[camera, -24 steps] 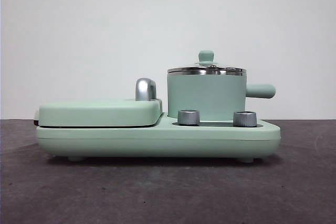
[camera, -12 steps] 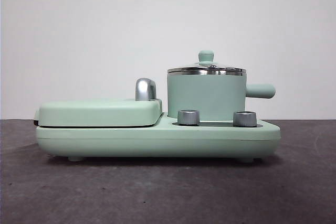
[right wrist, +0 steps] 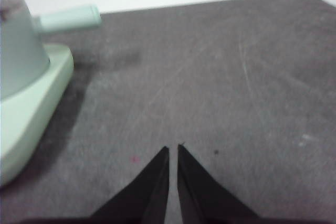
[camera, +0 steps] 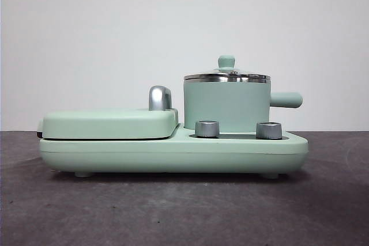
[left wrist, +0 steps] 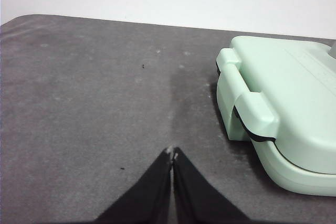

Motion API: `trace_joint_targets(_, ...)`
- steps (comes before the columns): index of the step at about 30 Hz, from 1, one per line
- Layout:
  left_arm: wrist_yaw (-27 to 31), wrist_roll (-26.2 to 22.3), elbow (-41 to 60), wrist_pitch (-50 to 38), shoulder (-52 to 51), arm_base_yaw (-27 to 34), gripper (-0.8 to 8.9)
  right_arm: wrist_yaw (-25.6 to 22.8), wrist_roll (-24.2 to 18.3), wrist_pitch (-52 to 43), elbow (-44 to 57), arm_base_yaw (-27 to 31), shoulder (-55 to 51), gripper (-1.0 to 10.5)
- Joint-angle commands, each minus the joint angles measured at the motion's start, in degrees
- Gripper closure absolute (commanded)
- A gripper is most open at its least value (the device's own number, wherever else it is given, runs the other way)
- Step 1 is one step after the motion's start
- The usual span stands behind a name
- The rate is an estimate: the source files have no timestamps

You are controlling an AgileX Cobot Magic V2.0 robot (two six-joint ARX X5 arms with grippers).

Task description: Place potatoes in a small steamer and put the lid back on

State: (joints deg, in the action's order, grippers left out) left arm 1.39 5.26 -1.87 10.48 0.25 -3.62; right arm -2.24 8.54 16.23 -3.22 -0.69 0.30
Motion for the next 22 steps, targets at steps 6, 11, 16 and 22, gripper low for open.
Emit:
trace_joint_targets(6,0.22,-0.7,1.11,0.26,-0.07,-0.04,8.08,2.16,-3.48,-6.27,2.58,0.07,-0.09,9.2)
trace_joint_targets(11,0.22,-0.7,1.09,0.24,-0.07,-0.04,8.08,2.4,-3.43,-6.34,2.58,0.04,-0.09,9.2)
trace_joint_targets(16,0.22,-0.7,1.09,0.24,-0.07,-0.04,8.07,2.23,-3.43,-7.32,2.58,0.07,-0.09,9.2)
trace_joint_targets(22,0.24,-0.7,1.09,0.24,-0.07,-0.04,8.07,2.23,-3.43,-7.32,2.58,0.02,-0.09,9.2)
